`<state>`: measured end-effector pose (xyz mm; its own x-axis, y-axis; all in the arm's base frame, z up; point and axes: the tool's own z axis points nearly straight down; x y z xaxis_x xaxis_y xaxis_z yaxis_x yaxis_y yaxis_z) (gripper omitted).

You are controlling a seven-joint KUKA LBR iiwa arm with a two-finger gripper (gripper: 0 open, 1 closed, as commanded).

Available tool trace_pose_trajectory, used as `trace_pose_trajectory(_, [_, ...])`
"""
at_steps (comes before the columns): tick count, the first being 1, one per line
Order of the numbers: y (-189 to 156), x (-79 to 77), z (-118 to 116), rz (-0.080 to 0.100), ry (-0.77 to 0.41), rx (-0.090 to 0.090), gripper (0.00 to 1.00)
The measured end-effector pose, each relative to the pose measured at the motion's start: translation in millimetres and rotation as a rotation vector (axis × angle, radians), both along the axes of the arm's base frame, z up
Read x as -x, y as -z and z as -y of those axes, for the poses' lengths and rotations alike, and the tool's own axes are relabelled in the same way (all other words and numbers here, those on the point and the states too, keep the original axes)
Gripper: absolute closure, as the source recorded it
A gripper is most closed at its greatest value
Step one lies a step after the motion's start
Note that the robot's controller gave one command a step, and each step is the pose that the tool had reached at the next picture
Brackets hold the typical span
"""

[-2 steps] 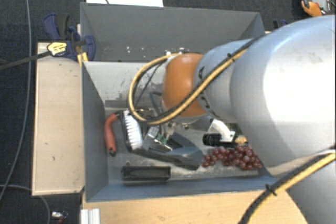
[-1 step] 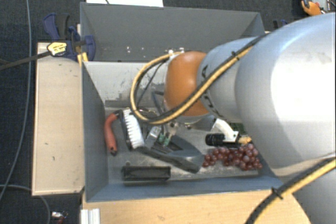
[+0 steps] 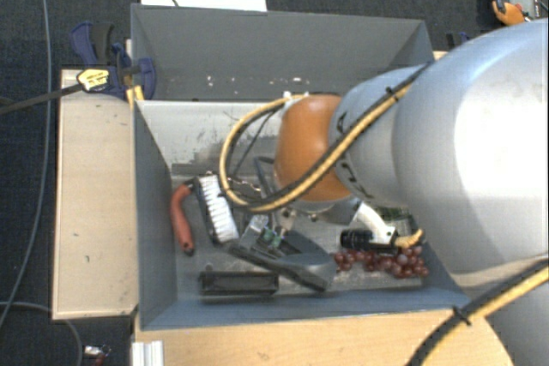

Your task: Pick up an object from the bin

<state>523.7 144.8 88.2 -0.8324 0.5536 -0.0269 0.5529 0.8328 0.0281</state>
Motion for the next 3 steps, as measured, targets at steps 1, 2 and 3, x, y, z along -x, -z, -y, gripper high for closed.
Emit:
trace_pose_trajectory(1, [-23,0.5,0,-0.013,-0.011,0.005,1.00])
trace_pose_trajectory(2, [-15,-2.1,16,0.006,0.025,-0.003,1.00])
trace_pose_trajectory(3, [5,3.7,13,0.005,-0.432,0.012,1.00])
